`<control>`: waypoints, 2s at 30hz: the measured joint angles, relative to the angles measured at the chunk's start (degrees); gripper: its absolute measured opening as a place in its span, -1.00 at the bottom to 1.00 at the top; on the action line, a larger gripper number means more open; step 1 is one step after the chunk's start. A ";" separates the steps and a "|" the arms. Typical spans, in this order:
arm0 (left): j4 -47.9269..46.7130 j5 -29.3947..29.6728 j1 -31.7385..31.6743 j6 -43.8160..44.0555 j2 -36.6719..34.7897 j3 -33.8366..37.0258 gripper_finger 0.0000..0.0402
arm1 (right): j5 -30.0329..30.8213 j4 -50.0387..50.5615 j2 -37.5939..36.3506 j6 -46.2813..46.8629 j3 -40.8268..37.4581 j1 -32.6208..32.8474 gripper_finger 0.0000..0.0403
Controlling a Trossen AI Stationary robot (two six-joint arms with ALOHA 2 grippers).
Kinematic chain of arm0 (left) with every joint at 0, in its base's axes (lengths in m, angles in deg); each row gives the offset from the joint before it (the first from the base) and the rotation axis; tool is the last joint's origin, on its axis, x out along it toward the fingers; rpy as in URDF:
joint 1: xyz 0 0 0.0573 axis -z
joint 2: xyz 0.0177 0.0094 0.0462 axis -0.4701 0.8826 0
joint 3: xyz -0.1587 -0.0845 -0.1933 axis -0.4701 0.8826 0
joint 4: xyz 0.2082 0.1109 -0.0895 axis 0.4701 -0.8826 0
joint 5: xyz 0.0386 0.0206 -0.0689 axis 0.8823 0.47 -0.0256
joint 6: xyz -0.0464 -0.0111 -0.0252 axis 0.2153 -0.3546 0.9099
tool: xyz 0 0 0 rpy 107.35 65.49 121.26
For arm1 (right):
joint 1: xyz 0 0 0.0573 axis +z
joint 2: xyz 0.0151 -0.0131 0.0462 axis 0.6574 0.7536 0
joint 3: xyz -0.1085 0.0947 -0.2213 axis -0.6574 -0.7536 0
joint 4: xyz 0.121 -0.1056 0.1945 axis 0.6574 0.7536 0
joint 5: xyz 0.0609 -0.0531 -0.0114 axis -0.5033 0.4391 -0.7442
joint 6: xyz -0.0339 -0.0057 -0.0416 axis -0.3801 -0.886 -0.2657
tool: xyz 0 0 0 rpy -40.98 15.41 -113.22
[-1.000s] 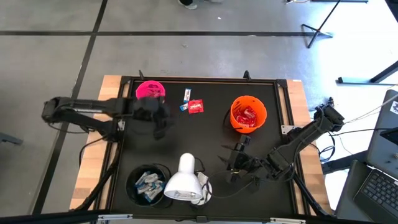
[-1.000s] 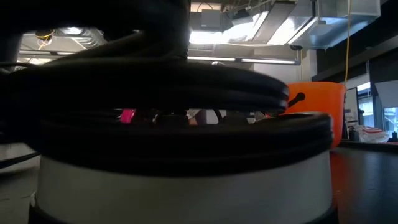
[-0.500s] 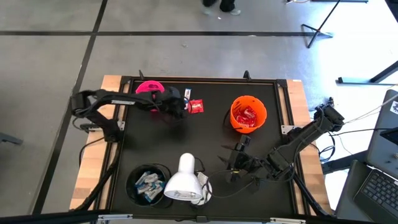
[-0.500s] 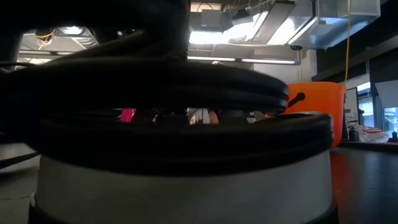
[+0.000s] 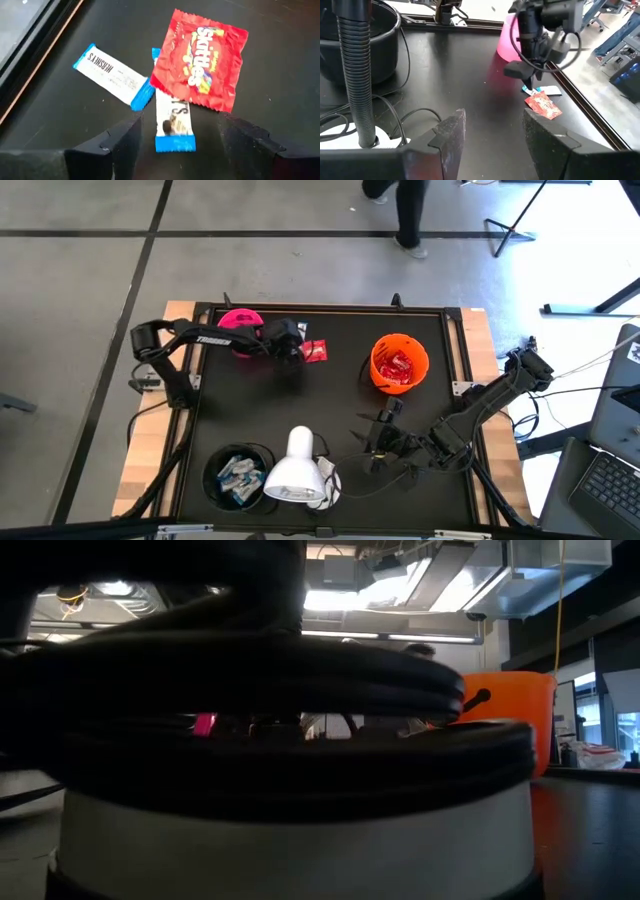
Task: Sort candy
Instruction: Put the white chocolate into the black bucket
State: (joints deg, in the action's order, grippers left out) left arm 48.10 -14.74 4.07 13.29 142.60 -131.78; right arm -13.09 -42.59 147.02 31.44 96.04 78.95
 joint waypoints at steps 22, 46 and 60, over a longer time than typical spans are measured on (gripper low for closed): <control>-20.43 -4.04 -0.05 -1.38 12.00 -13.22 0.04 | -0.77 -0.09 0.00 0.27 0.02 0.00 -0.04; -24.06 -1.71 6.67 -6.07 8.91 -12.57 -1.00 | -2.15 -0.11 0.00 1.53 0.02 0.00 -0.04; -28.87 9.03 13.88 -6.71 -3.87 -12.76 -1.00 | -2.17 0.11 0.00 2.78 0.02 0.00 -0.04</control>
State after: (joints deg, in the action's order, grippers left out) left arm 19.23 -5.71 17.95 6.58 138.73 -144.54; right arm -15.25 -42.48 147.02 34.22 96.06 78.95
